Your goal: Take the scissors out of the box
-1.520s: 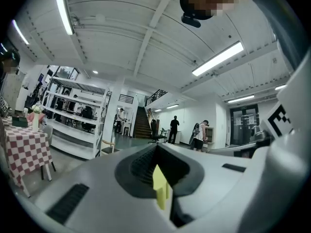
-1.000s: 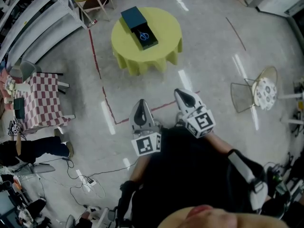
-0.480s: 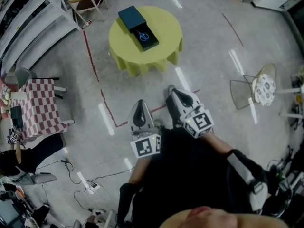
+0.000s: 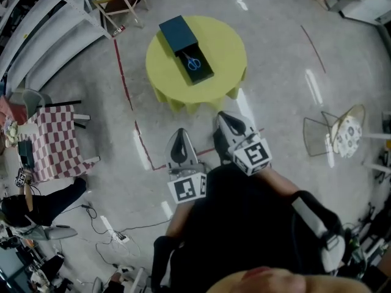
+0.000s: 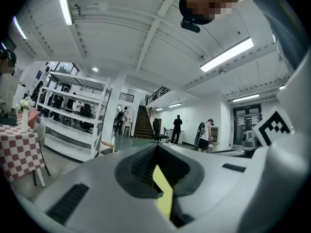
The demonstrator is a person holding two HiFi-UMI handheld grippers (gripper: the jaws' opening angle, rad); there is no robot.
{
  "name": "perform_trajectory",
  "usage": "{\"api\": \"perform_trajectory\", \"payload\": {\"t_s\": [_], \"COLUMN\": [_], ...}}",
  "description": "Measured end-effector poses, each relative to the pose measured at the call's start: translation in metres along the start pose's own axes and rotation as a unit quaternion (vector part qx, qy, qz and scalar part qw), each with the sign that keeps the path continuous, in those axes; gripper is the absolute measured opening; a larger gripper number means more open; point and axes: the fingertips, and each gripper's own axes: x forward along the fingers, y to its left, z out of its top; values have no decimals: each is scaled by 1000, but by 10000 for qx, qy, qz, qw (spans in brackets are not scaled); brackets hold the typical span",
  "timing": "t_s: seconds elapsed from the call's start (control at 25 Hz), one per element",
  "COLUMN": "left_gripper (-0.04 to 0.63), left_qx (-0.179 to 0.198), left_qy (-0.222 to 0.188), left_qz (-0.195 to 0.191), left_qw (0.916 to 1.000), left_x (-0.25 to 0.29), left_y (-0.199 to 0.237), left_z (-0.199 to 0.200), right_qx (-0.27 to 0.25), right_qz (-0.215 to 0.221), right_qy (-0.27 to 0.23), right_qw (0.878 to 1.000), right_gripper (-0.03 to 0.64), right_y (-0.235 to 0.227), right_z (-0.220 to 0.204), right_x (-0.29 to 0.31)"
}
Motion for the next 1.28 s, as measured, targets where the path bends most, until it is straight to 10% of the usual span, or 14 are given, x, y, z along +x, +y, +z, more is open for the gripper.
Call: {"api": "perform_trajectory", "payload": {"t_s": [0.72, 1.28], "left_gripper": [-3, -3], "left_qx": [-82, 34], "left_qy": [99, 217], "left_qz": [736, 474], "left_qw": [9972, 9986], "left_x": [185, 254], "left_y": [-4, 38], "left_z": [15, 7], "right_qx": [-318, -36], "right_qz": [663, 258], "right_qy": [1091, 1864], "right_qw": [9913, 9821], "right_gripper": [-3, 0], "right_y": [-134, -167], "right_z": [-7, -79], "right_x": [155, 241]}}
